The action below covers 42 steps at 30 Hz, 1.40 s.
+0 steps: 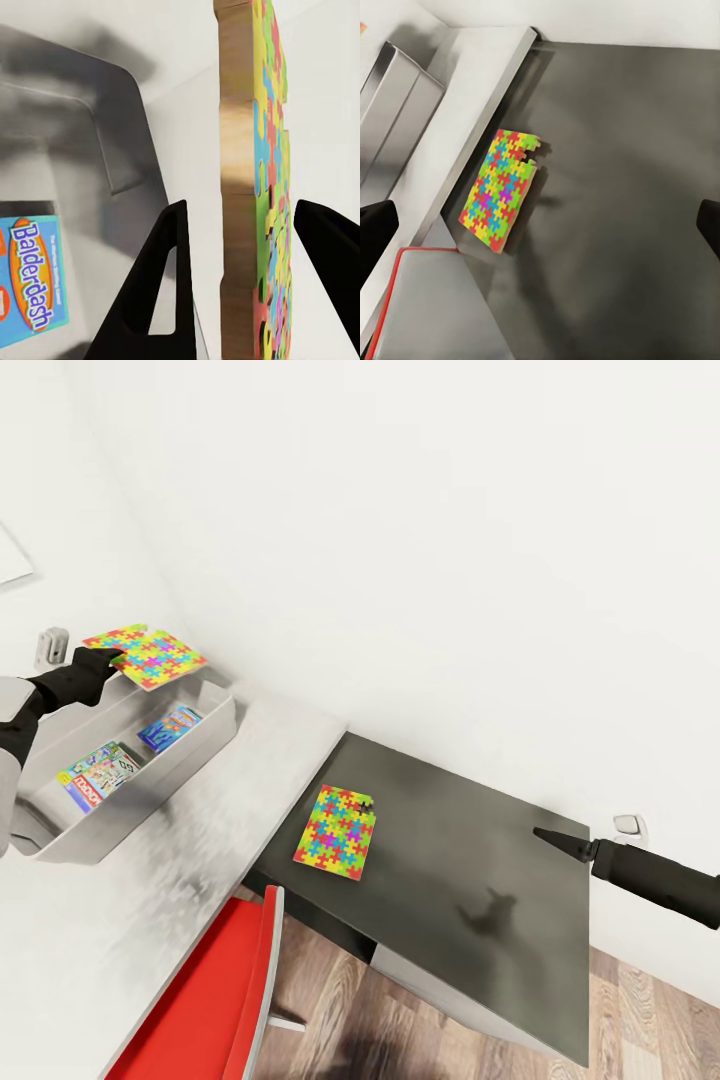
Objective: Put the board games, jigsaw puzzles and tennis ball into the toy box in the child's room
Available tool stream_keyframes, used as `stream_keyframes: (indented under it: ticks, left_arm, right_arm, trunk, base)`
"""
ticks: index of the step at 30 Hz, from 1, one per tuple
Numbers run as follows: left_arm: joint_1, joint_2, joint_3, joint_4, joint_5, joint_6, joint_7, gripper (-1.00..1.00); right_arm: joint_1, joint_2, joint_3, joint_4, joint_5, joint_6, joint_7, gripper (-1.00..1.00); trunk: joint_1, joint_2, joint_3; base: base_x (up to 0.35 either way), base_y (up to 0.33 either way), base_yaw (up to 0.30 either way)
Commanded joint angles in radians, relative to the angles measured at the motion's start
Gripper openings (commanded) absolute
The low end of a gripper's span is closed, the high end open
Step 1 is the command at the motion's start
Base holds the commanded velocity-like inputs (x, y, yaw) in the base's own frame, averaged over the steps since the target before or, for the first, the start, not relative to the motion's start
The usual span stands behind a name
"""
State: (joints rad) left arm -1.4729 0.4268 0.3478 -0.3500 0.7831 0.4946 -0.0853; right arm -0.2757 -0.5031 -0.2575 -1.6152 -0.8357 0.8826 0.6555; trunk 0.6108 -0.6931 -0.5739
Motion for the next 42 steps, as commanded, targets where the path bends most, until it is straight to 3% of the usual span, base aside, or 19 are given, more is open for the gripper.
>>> stream_keyframes:
  ticks: [1, 20, 31, 42]
  left_arm:
    - [-0.001, 0.0, 0.008, 0.0, -0.001, 0.007, -0.002, -1.0]
    - [0.006, 0.002, 0.007, 0.0, -0.007, 0.0, -0.004, -1.0]
    - [0.008, -0.003, 0.008, -0.001, -0.062, -0.022, -0.012, -1.0]
    - [0.041, 0.003, 0.009, -0.001, -0.077, -0.032, -0.133, -1.0]
  right_arm:
    - [-0.001, 0.0, -0.001, 0.0, 0.0, 0.006, 0.003, 1.0]
    - [-0.001, 0.0, 0.0, 0.0, 0.0, 0.004, 0.002, 1.0]
    - [0.0, 0.0, 0.0, 0.0, 0.0, 0.004, 0.002, 1.0]
    - [-0.001, 0.0, 0.0, 0.0, 0.0, 0.004, 0.001, 1.0]
  trunk:
    - [0.0, -0.001, -0.001]
    - [0.0, -0.001, -0.001]
    - [0.0, -0.001, -0.001]
    - [0.0, -0.001, -0.001]
  base:
    - [0.0, 0.0, 0.0]
    - [0.0, 0.0, 0.0]
    - [0.0, 0.0, 0.0]
    - [0.0, 0.0, 0.0]
